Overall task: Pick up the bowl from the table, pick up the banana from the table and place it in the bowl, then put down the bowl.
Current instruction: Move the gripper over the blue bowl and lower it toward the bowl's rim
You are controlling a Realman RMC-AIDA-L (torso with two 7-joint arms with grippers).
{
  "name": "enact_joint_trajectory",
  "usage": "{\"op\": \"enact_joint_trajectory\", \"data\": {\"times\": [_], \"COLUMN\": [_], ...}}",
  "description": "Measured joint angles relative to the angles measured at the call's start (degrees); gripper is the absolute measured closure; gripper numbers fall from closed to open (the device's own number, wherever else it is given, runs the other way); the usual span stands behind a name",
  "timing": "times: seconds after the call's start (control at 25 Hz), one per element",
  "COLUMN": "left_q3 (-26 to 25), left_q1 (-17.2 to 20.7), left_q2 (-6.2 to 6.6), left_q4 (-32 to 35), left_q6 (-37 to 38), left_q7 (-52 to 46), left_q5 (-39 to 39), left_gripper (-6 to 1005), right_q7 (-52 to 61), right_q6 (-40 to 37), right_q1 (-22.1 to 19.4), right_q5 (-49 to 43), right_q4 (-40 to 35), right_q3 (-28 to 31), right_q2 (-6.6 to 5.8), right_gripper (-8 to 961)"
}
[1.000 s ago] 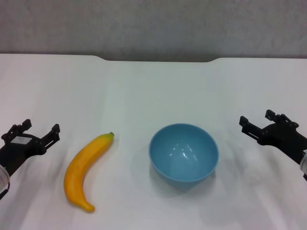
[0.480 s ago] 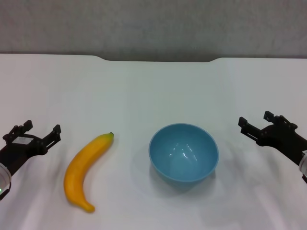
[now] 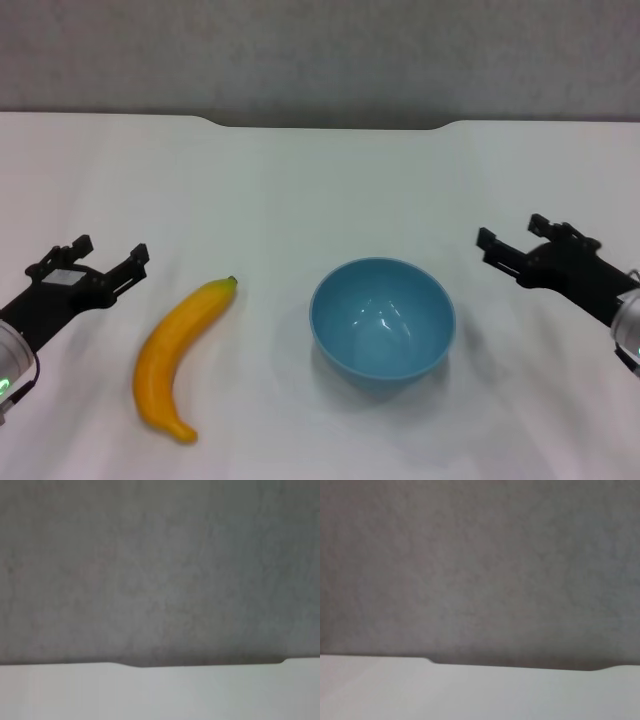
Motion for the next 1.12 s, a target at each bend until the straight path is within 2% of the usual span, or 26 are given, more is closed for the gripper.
{"op": "enact_joint_trajectory", "data": {"times": [0.2, 0.32, 0.36, 0.4, 0.56, 0.68, 0.8, 0.92, 1.12], "left_q3": [2.24, 2.34, 2.37, 2.63, 3.78, 3.99, 4.01, 4.02, 4.06], "left_q1": [1.11, 1.15, 1.13, 1.05, 0.79, 0.63, 0.34, 0.29, -0.06], "left_q2": [0.11, -0.04, -0.05, -0.08, -0.14, -0.19, -0.23, -0.28, -0.28], "left_q4": [-3.45, -3.85, -3.86, -3.85, -4.09, -4.23, -4.28, -4.33, -4.34], "left_q6": [1.65, 2.92, 3.34, 3.81, 5.09, 5.59, 5.6, 5.61, 5.48], "left_q7": [-2.62, -2.64, -2.64, -2.61, -2.35, -2.3, -2.32, -2.29, -2.34], "left_q5": [1.27, 2.09, 2.13, 2.14, 2.16, 2.05, 1.99, 1.98, 1.75], "left_gripper": [121, 121, 121, 121, 121, 121, 121, 122, 122], "right_q7": [14.49, 28.06, 38.48, 38.48, 63.03, 77.75, 86.19, 90.15, 94.8], "right_q6": [-8.81, -12.02, -11.92, -11.92, -7.31, -2.6, 1.78, 3.68, 6.36], "right_q1": [-0.59, -0.03, 0.83, 0.83, 3.57, 6.89, 9.3, 11.37, 14.17], "right_q5": [-15.4, -29.68, -38.69, -38.69, -61.23, -77.35, -90.26, -97.56, -100.99], "right_q4": [-9.15, -14.39, -16.73, -16.73, -20.23, -20.39, -20.35, -20.55, -18.83], "right_q3": [0.44, 0.5, 0.98, 0.98, 4.9, 10.26, 14.71, 16.78, 17.55], "right_q2": [-0.46, -0.98, -1.53, -1.53, -2.44, -2.06, -0.95, -0.04, -0.19], "right_gripper": [90, 92, 93, 94, 97, 99, 101, 104, 108]}}
